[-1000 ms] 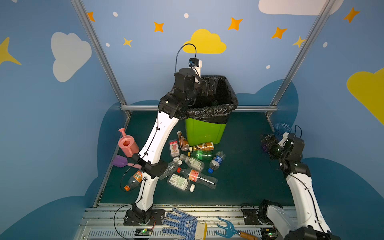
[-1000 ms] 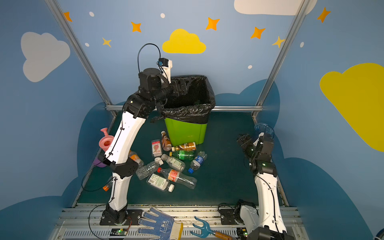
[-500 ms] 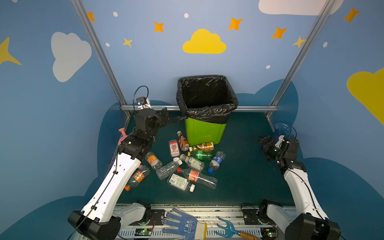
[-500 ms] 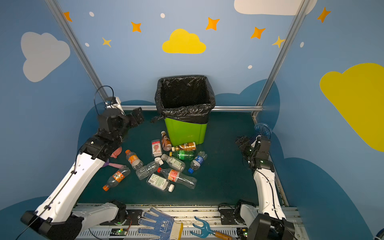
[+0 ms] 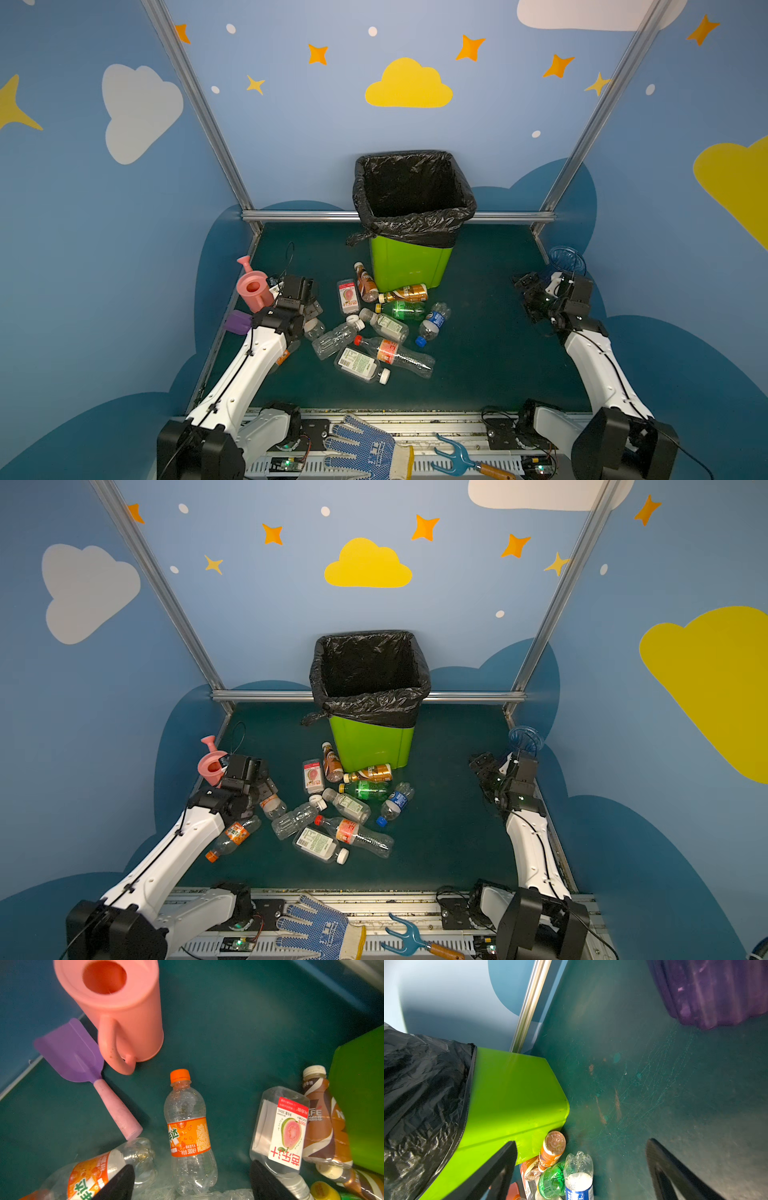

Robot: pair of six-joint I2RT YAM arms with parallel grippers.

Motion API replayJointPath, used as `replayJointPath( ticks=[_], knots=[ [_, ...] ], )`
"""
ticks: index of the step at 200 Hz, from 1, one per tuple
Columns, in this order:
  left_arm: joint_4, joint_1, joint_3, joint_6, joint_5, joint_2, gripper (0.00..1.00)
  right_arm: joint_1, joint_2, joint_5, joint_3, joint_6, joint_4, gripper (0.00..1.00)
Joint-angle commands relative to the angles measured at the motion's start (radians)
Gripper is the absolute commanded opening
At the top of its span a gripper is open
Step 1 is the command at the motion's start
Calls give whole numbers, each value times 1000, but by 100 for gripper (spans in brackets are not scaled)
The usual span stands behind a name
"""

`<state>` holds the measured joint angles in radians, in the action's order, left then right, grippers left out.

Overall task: Throw the plastic bottles in the bin
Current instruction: 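Lower the left gripper back to the orange-cap soda bottle in the pile, then grasp the upright orange-cap soda bottle with the left gripper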

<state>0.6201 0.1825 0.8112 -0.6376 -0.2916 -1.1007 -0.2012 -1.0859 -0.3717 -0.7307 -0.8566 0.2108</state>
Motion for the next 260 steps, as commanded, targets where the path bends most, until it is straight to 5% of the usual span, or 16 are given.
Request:
replayJointPath(
  ticks=[1, 260],
  knots=[
    [-15, -4, -26, -78, 36, -46, 83, -3, 23, 4, -1, 0, 5, 95],
    [-184, -77, 50, -15, 185, -448, 66, -4, 24, 24, 7, -10, 20, 95]
  ],
)
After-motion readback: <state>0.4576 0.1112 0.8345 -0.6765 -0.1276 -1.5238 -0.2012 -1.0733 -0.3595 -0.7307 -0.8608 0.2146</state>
